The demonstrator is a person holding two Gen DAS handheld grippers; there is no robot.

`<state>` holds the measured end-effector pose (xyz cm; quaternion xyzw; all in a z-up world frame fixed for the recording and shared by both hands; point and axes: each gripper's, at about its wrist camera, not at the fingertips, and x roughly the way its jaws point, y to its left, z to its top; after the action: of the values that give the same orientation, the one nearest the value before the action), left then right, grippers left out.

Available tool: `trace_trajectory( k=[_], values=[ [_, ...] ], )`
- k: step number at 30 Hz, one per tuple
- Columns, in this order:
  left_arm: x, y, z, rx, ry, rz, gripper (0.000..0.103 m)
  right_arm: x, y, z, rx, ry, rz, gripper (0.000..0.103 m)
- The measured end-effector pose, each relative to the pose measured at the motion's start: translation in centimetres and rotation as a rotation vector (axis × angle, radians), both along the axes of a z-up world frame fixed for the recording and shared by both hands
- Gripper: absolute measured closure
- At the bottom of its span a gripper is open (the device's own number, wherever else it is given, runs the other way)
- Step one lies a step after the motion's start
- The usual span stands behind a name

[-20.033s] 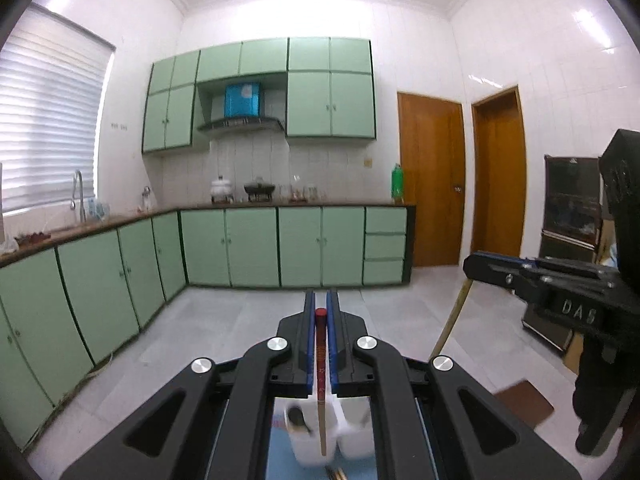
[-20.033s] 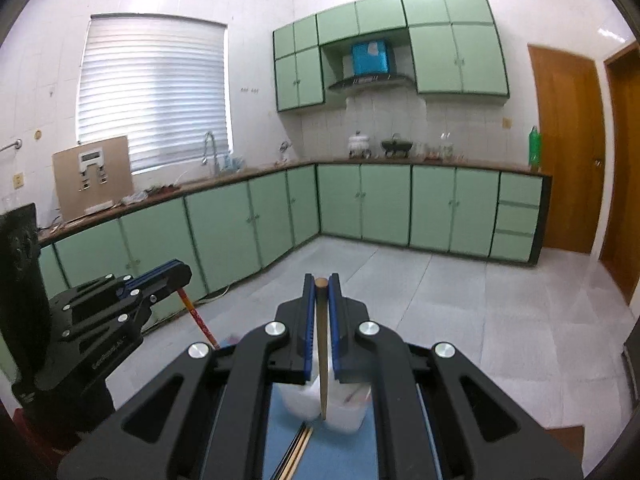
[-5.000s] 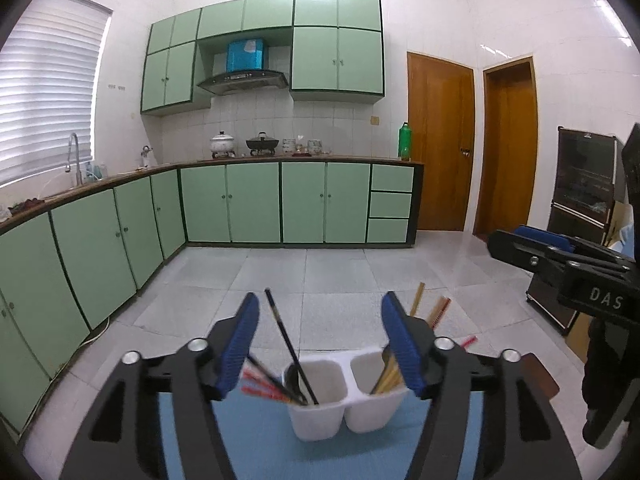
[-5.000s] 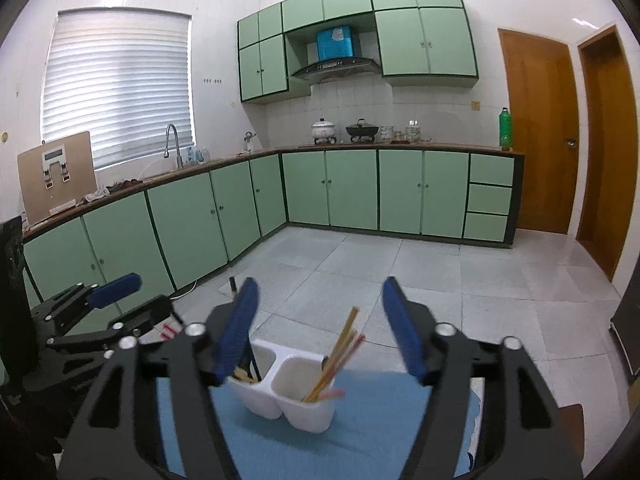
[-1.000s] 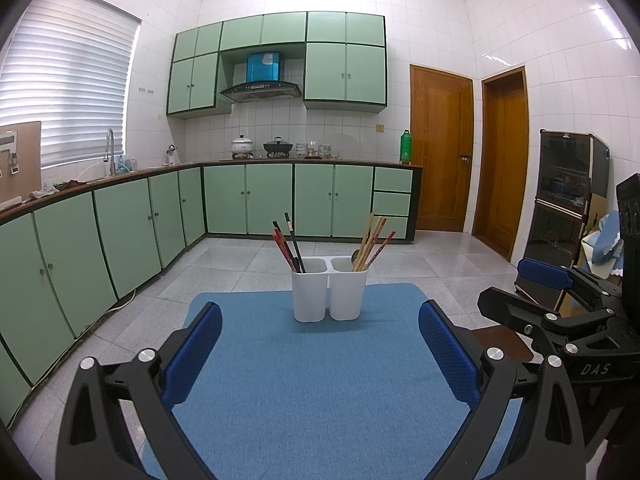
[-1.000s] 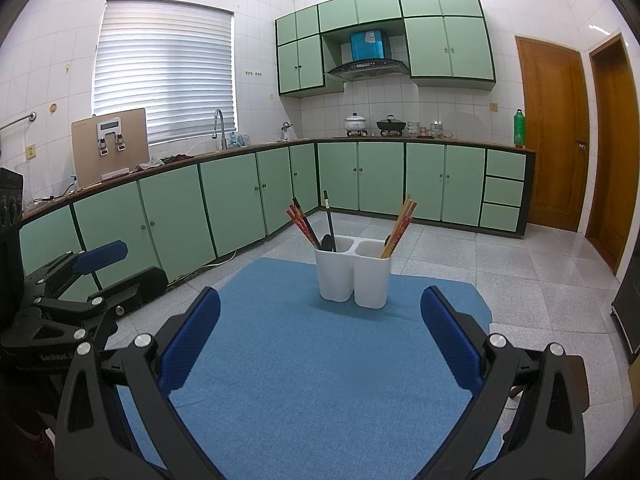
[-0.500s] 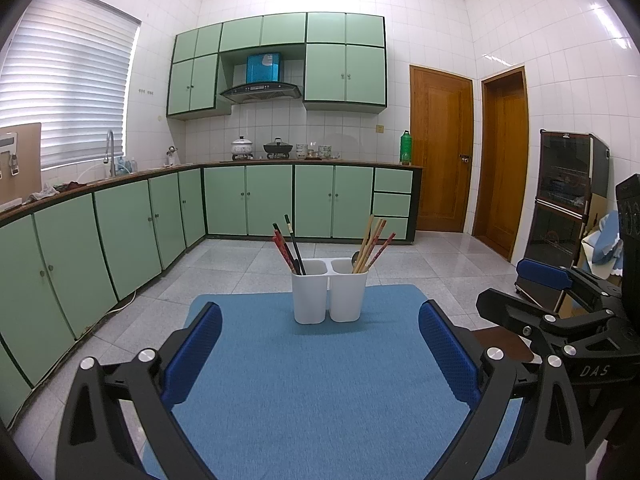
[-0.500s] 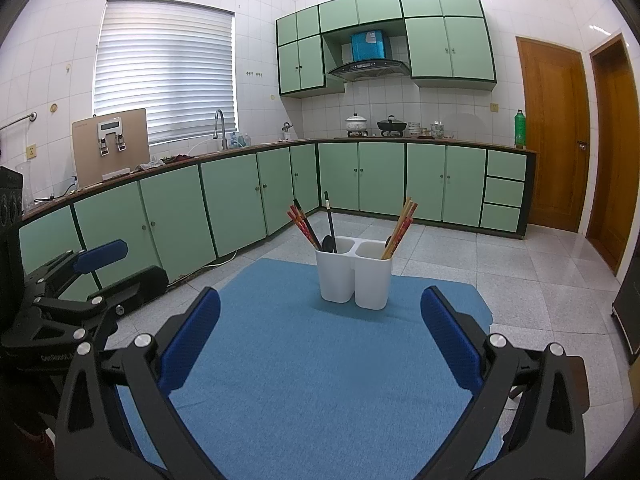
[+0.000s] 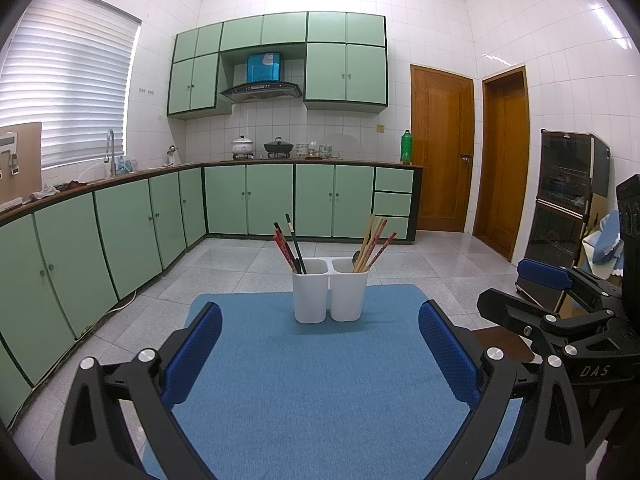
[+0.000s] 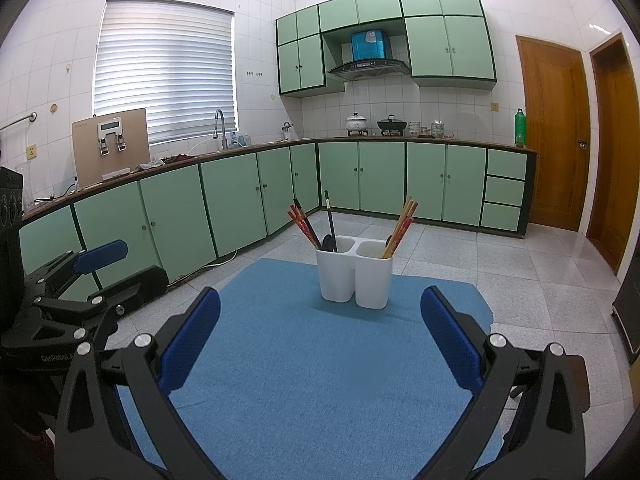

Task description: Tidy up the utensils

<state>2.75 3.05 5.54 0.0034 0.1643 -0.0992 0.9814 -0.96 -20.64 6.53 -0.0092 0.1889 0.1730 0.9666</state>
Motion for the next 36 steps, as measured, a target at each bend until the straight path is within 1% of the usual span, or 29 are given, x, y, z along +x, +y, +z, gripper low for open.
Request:
trace_trajectory(
  k=[36],
  values=[
    [0.20,0.15,-0.25,-0.006,0.014,0.000,0.006,-0.13,0.33,-0.33,0.004,0.010,0.000,0.006]
  ],
)
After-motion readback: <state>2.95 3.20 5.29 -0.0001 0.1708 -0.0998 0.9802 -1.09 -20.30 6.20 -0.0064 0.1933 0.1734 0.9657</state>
